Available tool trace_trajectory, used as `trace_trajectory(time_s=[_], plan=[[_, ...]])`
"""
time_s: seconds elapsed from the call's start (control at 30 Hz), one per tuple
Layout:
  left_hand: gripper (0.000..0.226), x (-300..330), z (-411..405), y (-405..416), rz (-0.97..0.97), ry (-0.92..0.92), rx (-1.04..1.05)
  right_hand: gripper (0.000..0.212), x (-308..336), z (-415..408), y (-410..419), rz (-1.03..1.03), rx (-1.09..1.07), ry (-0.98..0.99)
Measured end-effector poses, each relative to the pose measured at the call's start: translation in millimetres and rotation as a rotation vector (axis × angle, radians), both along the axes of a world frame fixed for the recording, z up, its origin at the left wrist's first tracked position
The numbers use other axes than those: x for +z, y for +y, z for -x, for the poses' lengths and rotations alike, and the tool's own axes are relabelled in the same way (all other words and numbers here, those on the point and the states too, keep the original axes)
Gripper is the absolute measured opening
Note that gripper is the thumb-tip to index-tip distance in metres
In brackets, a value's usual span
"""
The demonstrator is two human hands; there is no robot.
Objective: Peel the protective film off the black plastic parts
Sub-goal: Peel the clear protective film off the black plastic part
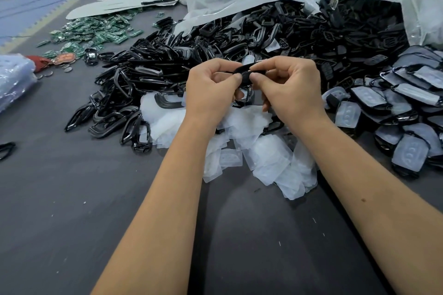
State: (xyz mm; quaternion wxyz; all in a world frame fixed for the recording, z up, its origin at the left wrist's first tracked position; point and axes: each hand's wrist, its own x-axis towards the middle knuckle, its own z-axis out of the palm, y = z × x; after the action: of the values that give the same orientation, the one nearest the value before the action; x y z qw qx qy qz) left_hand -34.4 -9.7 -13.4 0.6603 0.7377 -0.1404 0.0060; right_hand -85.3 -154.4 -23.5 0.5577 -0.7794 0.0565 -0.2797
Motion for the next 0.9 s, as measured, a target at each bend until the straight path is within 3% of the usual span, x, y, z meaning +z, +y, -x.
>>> trace_trajectory(time_s=[0.2, 0.4, 0.53, 0.6, 0.73, 0.9], plan=[[0.016, -3, -1, 0, -0.038, -0.03, -0.011, 0.014, 1, 1, 0, 0.063, -0.083, 0.013], [0.016, 0, 1, 3, 0.012, 0.01, -0.044, 0.012, 2, 2, -5, 0.034, -0.021, 0.026], [0.016, 2, 1, 5, 0.0, 0.022, -0.075, 0.03, 1, 2, -4, 0.057, -0.11, 0.041], [0.017, 2, 0, 7, 0.013, 0.02, -0.101, 0.036, 3, 2, -6, -0.032, -0.095, 0.108], [0.016, 4, -2, 12, 0.053, 0.086, -0.184, 0.015, 9, 4, -12, -0.374, 0.156, 0.222], [0.012, 2, 3, 2, 0.022, 0.039, -0.136, 0.016, 12, 6, -22, -0.294, 0.194, 0.244]])
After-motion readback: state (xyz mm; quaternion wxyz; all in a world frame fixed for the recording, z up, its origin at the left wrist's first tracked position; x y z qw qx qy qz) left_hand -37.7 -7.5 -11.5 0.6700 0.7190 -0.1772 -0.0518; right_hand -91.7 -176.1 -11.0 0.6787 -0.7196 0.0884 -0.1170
